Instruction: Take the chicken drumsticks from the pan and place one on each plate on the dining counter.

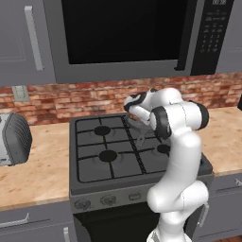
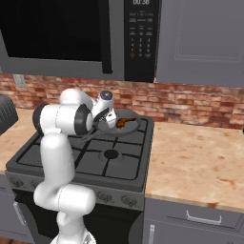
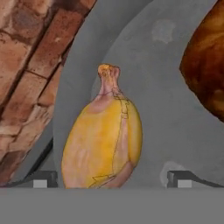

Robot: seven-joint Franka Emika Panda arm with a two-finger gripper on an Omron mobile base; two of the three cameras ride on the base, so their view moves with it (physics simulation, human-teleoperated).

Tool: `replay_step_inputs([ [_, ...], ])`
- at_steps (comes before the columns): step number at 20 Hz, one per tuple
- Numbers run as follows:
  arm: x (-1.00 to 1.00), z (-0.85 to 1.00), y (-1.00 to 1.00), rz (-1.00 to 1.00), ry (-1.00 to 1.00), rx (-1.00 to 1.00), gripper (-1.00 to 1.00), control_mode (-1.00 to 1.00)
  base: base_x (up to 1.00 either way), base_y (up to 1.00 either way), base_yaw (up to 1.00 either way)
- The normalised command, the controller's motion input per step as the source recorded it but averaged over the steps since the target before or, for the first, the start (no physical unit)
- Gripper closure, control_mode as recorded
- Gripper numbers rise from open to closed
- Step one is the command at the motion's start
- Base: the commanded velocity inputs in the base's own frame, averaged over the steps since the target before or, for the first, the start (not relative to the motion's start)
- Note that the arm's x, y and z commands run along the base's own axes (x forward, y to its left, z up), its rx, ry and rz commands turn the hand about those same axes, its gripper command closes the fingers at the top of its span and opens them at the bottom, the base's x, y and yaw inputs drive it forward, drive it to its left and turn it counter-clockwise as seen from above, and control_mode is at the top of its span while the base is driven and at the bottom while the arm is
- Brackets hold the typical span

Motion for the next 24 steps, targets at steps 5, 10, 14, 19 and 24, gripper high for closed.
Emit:
replay_step_inputs([
  [5,0.5,-0.2,0.0,0.0,-0.13,0.0,-1.0,-1.0,0.0,0.0,0.0],
  [10,0.24,-0.48,0.01,-0.02,-0.01,0.0,-1.0,-1.0,0.0,0.0,0.0],
  [14,0.02,-0.6,0.03,-0.09,0.02,0.0,1.0,-1.0,0.0,0.0,0.0],
  [19,0.0,-0.88,0.08,-0.14,0.22,0.0,1.0,-1.0,0.0,0.0,0.0],
  [24,-0.5,-0.22,0.03,-0.19,-0.09,0.05,1.0,-1.0,0.0,0.0,0.0],
])
